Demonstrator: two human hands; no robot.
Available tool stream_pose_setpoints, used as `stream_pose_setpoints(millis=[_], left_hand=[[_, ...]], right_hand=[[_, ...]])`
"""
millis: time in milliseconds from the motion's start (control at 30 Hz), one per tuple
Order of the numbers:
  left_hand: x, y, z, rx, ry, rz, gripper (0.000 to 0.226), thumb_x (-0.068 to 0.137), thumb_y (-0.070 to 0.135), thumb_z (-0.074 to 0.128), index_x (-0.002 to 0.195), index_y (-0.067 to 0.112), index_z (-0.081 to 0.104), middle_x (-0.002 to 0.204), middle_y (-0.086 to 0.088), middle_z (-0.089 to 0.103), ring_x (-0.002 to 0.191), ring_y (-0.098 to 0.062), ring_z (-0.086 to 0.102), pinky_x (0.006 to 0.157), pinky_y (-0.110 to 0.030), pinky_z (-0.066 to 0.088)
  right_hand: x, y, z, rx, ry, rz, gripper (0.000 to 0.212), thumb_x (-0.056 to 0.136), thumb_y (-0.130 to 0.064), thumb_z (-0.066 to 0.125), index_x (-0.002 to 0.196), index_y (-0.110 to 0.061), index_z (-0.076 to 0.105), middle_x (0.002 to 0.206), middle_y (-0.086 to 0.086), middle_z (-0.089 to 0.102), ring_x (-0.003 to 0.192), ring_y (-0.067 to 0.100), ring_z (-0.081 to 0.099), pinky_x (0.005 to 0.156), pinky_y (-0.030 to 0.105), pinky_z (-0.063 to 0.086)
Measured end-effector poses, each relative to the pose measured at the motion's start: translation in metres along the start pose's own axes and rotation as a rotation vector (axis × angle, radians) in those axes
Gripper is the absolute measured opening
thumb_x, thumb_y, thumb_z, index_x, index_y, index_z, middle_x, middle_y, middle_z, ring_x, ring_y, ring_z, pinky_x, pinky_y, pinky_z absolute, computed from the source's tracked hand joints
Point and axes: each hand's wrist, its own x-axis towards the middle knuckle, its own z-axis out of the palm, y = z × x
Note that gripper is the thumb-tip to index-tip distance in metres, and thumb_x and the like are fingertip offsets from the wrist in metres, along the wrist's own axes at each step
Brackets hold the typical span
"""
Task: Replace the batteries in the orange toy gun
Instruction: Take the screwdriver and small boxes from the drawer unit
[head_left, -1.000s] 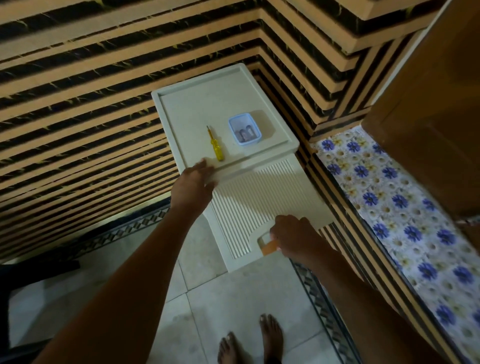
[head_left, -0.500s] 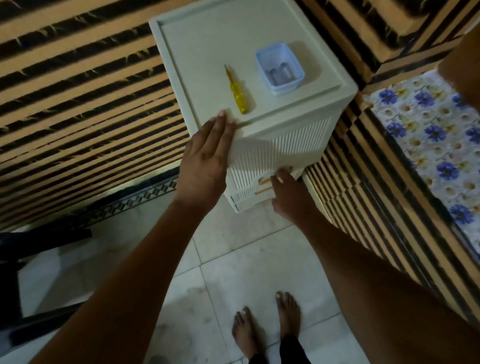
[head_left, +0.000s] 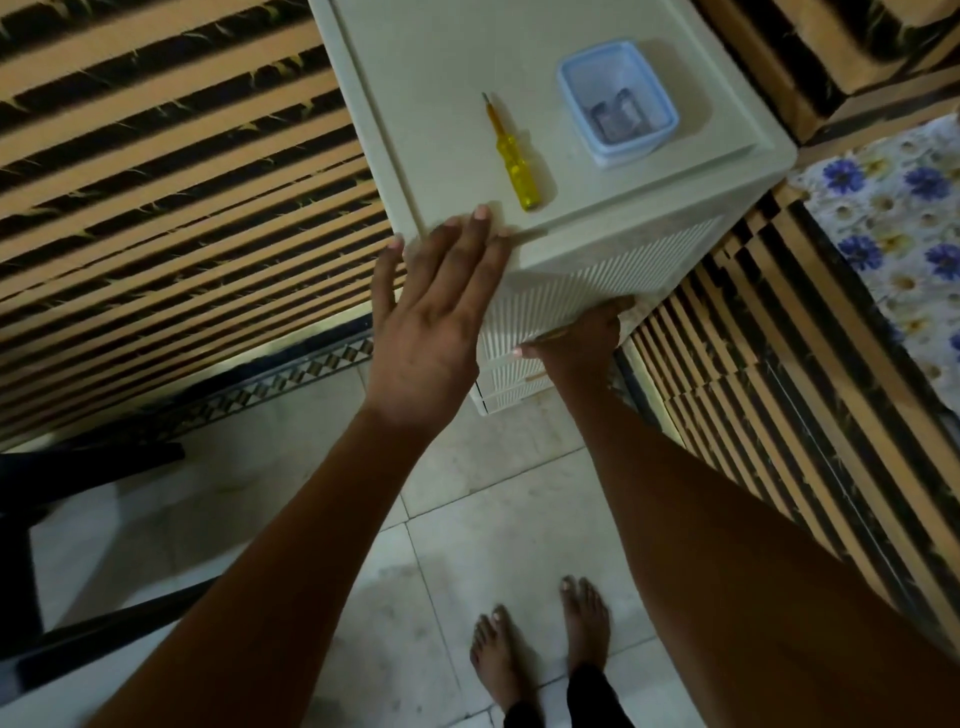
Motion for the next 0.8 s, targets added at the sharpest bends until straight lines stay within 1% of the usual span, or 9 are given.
stream_pose_setpoints(millis=[67, 100, 200, 300, 433, 500, 600, 700, 800], left_hand=[[0.002, -0.006, 0.000, -0.044, 0.027, 0.033, 0.066, 0.095, 0.017, 0.066, 0.156, 0.014, 0.041, 0.163, -0.009, 0.038, 0.149, -0.031, 0.036, 0.124, -0.049, 0.017], [0.003, -0.008, 0.001, -0.055, 0.037, 0.044, 0.065, 0.095, 0.016, 0.067, 0.155, 0.013, 0.043, 0.162, -0.011, 0.039, 0.148, -0.032, 0.038, 0.124, -0.048, 0.020], [0.002, -0.012, 0.005, -0.054, 0.029, 0.060, 0.067, 0.095, 0.014, 0.069, 0.156, 0.011, 0.041, 0.163, -0.012, 0.037, 0.149, -0.032, 0.036, 0.123, -0.050, 0.026], [0.000, -0.010, 0.007, -0.052, 0.011, 0.073, 0.064, 0.100, 0.014, 0.064, 0.157, 0.009, 0.036, 0.164, -0.014, 0.033, 0.152, -0.033, 0.031, 0.124, -0.054, 0.024], [-0.002, -0.012, 0.005, -0.061, -0.009, 0.093, 0.068, 0.099, 0.011, 0.066, 0.158, 0.008, 0.033, 0.166, -0.013, 0.029, 0.154, -0.032, 0.027, 0.126, -0.051, 0.019], [-0.001, -0.012, 0.002, -0.071, -0.011, 0.095, 0.070, 0.098, 0.011, 0.067, 0.159, 0.009, 0.033, 0.166, -0.012, 0.029, 0.154, -0.031, 0.027, 0.126, -0.050, 0.019], [0.000, -0.011, -0.001, -0.079, -0.041, 0.091, 0.073, 0.096, 0.012, 0.068, 0.159, 0.011, 0.032, 0.167, -0.011, 0.028, 0.154, -0.031, 0.027, 0.127, -0.050, 0.019], [0.000, -0.007, -0.006, -0.082, -0.088, 0.069, 0.075, 0.095, 0.012, 0.069, 0.160, 0.010, 0.031, 0.167, -0.012, 0.028, 0.154, -0.032, 0.026, 0.127, -0.050, 0.018], [0.008, 0.000, -0.022, -0.139, -0.121, 0.018, 0.075, 0.089, 0.016, 0.073, 0.156, 0.010, 0.039, 0.163, -0.013, 0.036, 0.151, -0.033, 0.033, 0.124, -0.053, 0.025]], right_hand=[[0.002, -0.006, 0.004, 0.064, -0.024, 0.088, 0.172, 0.043, -0.054, 0.100, 0.159, -0.017, -0.020, 0.166, 0.018, 0.008, 0.151, 0.044, 0.024, 0.117, 0.051, 0.036], [0.001, -0.008, 0.005, -0.015, -0.016, 0.096, 0.177, 0.040, -0.062, 0.097, 0.157, -0.014, -0.026, 0.165, 0.017, 0.009, 0.152, 0.041, 0.021, 0.120, 0.051, 0.031], [-0.003, -0.004, -0.001, -0.150, 0.041, 0.041, 0.163, 0.052, -0.042, 0.100, 0.159, -0.005, -0.018, 0.162, 0.017, 0.022, 0.151, 0.036, 0.026, 0.120, 0.040, 0.032], [-0.005, -0.001, -0.011, -0.151, 0.048, -0.016, 0.151, 0.058, -0.030, 0.100, 0.160, 0.000, -0.008, 0.160, 0.017, 0.028, 0.149, 0.036, 0.031, 0.104, 0.018, 0.038], [-0.011, -0.010, -0.013, -0.166, 0.010, 0.007, 0.155, 0.060, -0.035, 0.098, 0.158, 0.000, -0.016, 0.161, 0.020, 0.025, 0.150, 0.038, 0.027, 0.118, 0.040, 0.034], [-0.015, -0.013, -0.013, -0.154, 0.009, 0.008, 0.156, 0.059, -0.036, 0.099, 0.159, 0.000, -0.016, 0.161, 0.021, 0.026, 0.150, 0.037, 0.028, 0.121, 0.044, 0.031], [-0.022, -0.016, -0.014, -0.155, 0.022, -0.024, 0.150, 0.059, -0.038, 0.099, 0.160, 0.002, -0.006, 0.157, 0.020, 0.035, 0.148, 0.036, 0.033, 0.122, 0.047, 0.034], [-0.030, -0.019, -0.023, -0.189, 0.054, -0.084, 0.129, 0.061, -0.042, 0.096, 0.155, 0.005, 0.022, 0.146, 0.020, 0.050, 0.140, 0.036, 0.045, 0.114, 0.048, 0.043], [-0.047, -0.036, -0.046, -0.170, 0.141, -0.206, 0.076, 0.072, -0.030, 0.091, 0.133, -0.001, 0.055, 0.126, 0.018, 0.064, 0.121, 0.034, 0.060, 0.101, 0.043, 0.053]])
